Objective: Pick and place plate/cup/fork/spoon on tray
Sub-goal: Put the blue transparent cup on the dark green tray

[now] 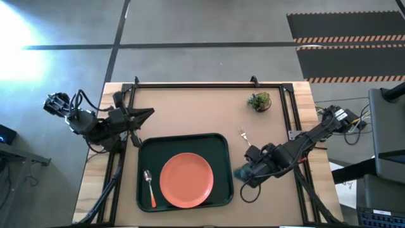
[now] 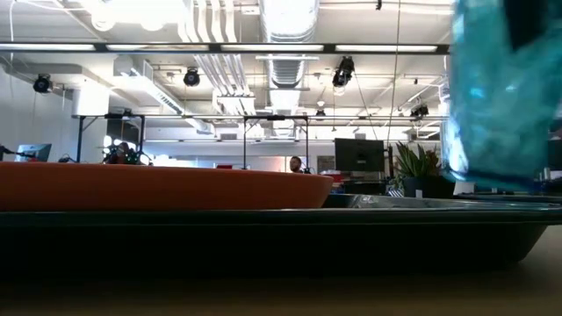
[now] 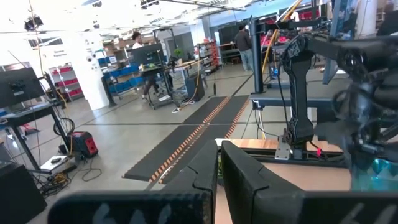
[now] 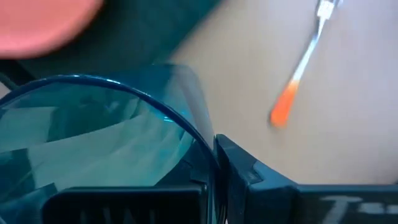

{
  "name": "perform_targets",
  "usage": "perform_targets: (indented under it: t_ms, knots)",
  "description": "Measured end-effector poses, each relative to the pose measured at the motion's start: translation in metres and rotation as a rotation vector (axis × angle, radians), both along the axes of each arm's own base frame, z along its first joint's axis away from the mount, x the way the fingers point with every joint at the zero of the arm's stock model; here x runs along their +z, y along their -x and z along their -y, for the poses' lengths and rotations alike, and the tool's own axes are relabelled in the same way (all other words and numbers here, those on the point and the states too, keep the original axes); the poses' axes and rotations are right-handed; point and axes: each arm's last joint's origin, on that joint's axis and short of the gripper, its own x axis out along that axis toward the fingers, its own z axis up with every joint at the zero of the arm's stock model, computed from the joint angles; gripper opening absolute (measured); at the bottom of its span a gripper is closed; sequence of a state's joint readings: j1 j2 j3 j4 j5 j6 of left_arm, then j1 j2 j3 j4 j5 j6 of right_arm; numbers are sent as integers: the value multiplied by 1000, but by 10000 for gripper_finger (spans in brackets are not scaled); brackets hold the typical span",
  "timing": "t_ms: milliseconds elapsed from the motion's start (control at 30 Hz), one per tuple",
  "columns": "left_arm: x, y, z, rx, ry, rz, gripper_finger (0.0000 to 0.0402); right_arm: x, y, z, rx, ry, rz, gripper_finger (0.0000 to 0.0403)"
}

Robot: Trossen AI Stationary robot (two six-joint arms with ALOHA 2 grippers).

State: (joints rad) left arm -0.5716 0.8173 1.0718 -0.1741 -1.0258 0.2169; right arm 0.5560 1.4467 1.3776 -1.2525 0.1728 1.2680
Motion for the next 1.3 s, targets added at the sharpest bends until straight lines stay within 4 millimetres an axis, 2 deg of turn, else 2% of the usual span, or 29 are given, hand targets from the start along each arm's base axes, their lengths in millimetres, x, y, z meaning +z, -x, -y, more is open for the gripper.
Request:
perform_targets:
  t_ms: [233, 400, 733, 900, 1067, 1300]
  knots:
    - [0, 0, 0, 0, 0, 0, 4, 46, -9, 9, -5, 158, 243, 9]
    - [0, 0, 0, 0, 0, 0, 4, 54, -20, 28, 17, 205, 265, 9]
    - [0, 0, 0, 0, -1, -1, 4, 44, -49, 82, 69, 190, 258, 9]
    - [0, 0, 0, 0, -1, 0, 4, 31, -61, 102, 78, 146, 255, 8]
    - [0, 0, 0, 0, 0, 0, 4, 6, -72, 110, 91, 89, 184, 8]
    - [0, 0, 0, 1, 0, 1, 4, -27, -89, 107, 128, 16, 141, 8]
